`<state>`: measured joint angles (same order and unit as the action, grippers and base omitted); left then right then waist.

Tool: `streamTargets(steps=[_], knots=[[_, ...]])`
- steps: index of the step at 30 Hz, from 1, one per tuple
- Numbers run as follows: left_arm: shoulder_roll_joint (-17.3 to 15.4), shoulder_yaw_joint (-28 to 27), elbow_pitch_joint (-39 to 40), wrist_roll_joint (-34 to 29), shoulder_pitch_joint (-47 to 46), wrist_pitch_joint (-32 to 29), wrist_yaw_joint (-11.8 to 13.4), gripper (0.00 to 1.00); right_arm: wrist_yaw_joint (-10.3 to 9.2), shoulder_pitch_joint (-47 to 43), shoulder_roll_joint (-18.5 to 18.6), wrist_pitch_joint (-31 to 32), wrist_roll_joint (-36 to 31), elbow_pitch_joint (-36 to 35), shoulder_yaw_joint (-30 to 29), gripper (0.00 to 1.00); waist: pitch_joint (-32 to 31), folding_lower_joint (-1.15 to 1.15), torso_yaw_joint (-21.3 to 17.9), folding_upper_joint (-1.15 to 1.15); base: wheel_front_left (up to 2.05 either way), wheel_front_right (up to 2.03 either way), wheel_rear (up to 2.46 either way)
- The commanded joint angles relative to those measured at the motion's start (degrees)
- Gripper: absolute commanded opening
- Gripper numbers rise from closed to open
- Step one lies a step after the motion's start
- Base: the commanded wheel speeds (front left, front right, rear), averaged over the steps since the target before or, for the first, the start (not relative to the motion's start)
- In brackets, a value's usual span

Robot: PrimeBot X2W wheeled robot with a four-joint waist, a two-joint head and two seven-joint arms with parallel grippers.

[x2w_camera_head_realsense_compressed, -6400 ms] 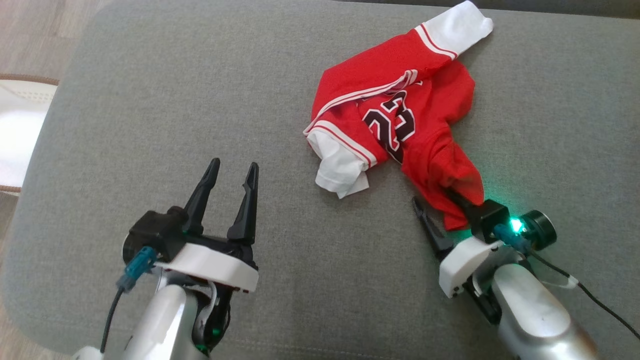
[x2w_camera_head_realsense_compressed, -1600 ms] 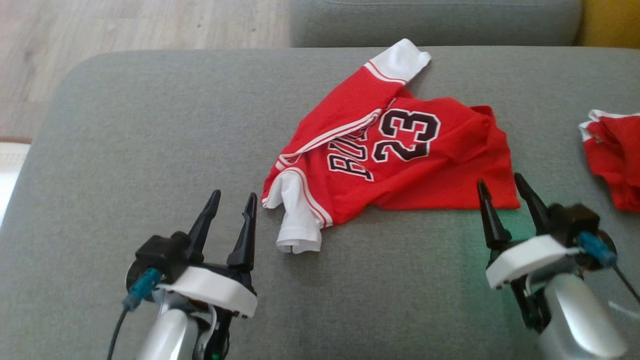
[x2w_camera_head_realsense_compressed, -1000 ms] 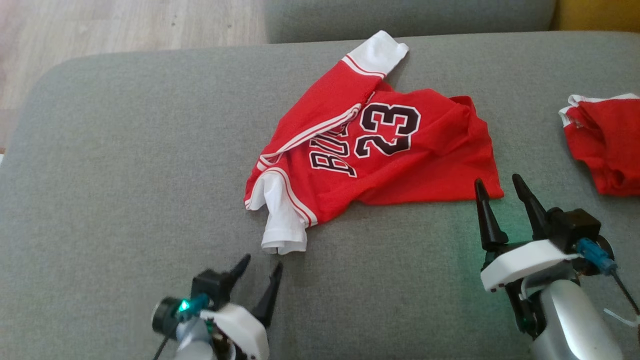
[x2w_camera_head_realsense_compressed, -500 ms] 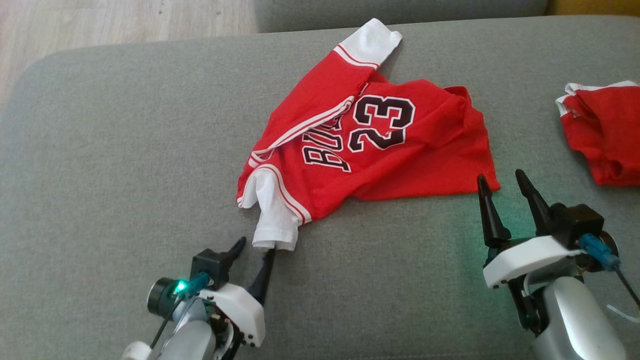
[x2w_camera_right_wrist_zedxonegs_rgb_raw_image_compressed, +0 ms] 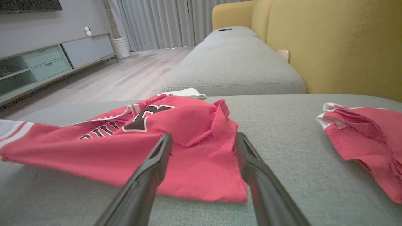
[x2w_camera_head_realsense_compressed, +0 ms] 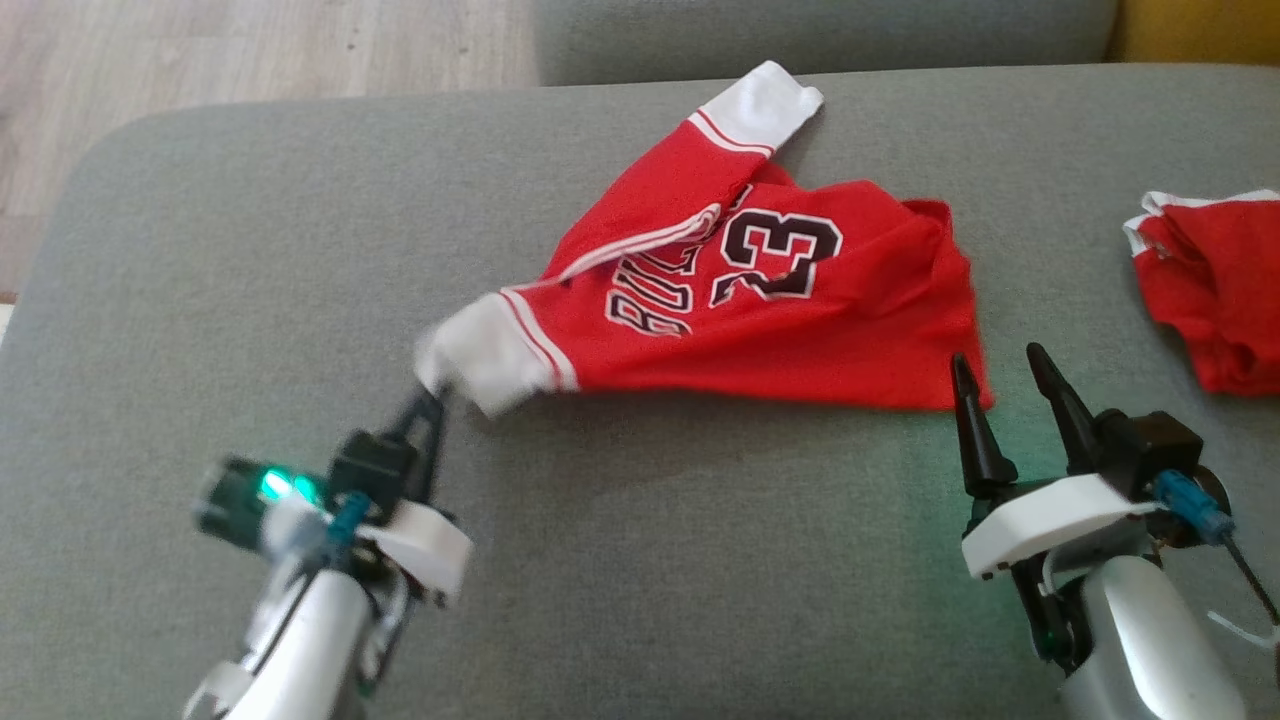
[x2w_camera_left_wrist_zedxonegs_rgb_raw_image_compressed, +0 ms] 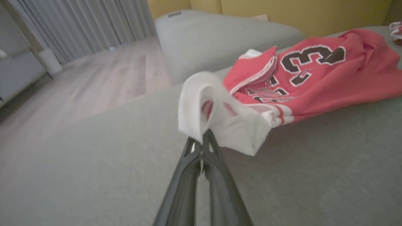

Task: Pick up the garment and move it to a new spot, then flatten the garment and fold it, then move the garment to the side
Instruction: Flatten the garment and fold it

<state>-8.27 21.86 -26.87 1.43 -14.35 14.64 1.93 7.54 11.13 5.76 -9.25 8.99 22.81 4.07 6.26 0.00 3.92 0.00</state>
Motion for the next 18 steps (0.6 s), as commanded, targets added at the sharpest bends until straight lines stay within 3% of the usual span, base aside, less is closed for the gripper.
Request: streamTargets(steps=[1, 5, 7, 12, 16, 18], knots=[[-2.6, -2.5, 3.7, -1.8, -3.4, 0.4, 1.7, 0.0, -0.05, 1.2, -0.4, -0.7, -0.1, -1.5, 1.2, 1.0, -0.1, 0.0, 0.4, 0.0, 0.0, 0.0, 0.0], [-7.3, -1.8, 9.3, -7.1, -3.9, 0.4, 6.1, 0.0, -0.05, 1.0, -0.6, -0.9, -0.1, -1.1, 1.3, 1.0, -0.2, 0.0, 1.1, 0.0, 0.0, 0.0, 0.0], [-9.4, 0.5, 9.5, -9.7, -3.7, 0.4, 6.5, 0.0, -0.05, 0.9, -0.6, -0.8, -0.1, -0.9, 1.5, 1.0, -0.3, 0.0, 1.3, 0.0, 0.0, 0.0, 0.0], [-12.8, 10.7, 1.9, -17.3, -3.0, 0.1, 2.3, 0.0, -0.05, 0.9, -0.6, -0.6, -0.1, -0.4, 1.7, 1.0, -0.3, 0.0, 1.8, 0.0, 0.0, 0.0, 0.0], [-12.2, 16.2, -7.0, -20.7, -2.8, -1.8, -1.0, 0.0, -0.05, 1.2, -0.4, -0.3, -0.1, -0.4, 1.8, 1.0, -0.3, 0.0, 2.1, 0.0, 0.0, 0.0, 0.0], [-11.3, 16.4, -10.3, -20.3, -2.7, -2.6, -1.1, 0.0, -0.05, 1.3, -0.3, -0.2, -0.2, -0.5, 1.7, 1.0, -0.3, 0.0, 2.2, 0.0, 0.0, 0.0, 0.0]])
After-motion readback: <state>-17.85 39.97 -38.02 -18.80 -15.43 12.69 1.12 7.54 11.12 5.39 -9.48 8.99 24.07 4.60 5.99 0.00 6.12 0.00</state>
